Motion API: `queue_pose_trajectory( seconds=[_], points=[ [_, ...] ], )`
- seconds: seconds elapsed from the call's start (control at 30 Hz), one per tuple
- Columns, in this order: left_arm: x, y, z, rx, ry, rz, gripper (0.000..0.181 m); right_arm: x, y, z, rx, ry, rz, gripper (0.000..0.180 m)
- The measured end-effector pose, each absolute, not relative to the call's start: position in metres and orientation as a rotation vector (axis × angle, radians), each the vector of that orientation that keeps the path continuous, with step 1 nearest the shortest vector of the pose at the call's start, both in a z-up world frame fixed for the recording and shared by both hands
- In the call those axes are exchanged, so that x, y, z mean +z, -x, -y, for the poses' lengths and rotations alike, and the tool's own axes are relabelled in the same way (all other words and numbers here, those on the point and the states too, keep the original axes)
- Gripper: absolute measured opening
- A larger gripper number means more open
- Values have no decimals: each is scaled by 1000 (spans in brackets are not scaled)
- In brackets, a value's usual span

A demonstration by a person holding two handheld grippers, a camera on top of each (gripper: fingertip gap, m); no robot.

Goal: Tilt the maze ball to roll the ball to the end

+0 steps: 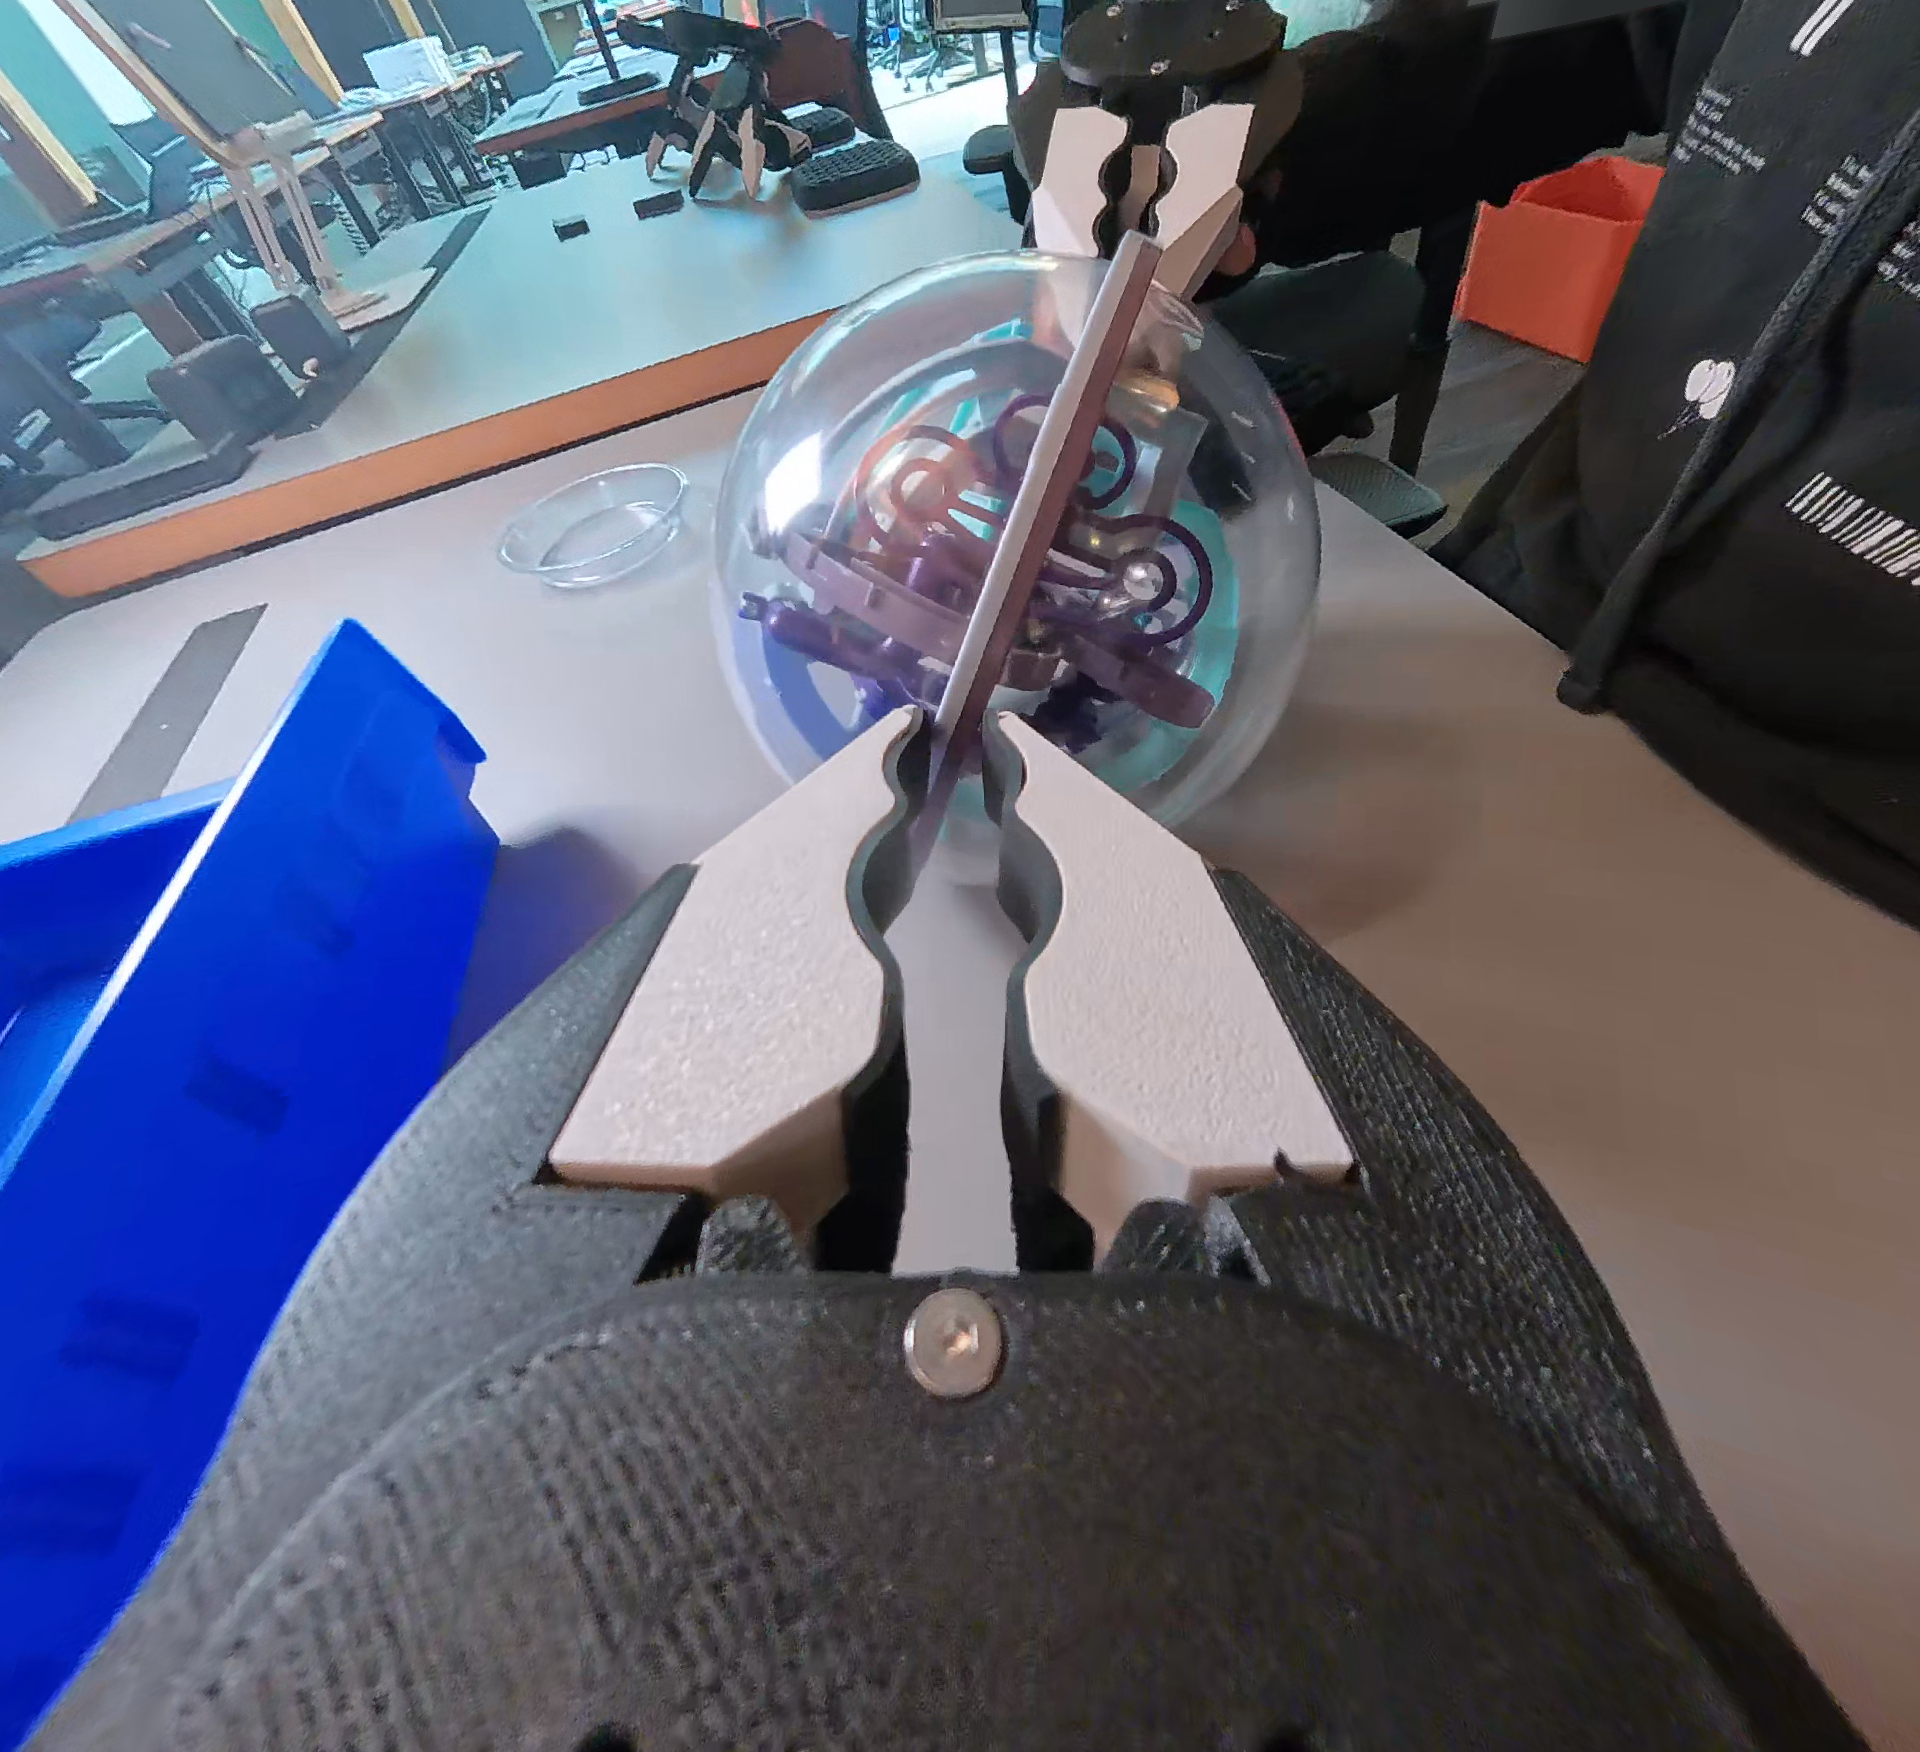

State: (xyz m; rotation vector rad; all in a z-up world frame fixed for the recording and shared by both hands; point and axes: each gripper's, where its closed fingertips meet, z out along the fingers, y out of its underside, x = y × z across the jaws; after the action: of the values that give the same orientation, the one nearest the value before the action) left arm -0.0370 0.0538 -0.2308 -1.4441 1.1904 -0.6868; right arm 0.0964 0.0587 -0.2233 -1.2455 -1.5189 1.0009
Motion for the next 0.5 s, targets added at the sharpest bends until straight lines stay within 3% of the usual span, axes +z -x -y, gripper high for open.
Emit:
queue_pose_trajectory(
  seconds=[0.5],
  points=[
    [-230,39,-44,-658,1483,-1228,7,-222,-92,-64,997,1240,1493,7]
  ],
)
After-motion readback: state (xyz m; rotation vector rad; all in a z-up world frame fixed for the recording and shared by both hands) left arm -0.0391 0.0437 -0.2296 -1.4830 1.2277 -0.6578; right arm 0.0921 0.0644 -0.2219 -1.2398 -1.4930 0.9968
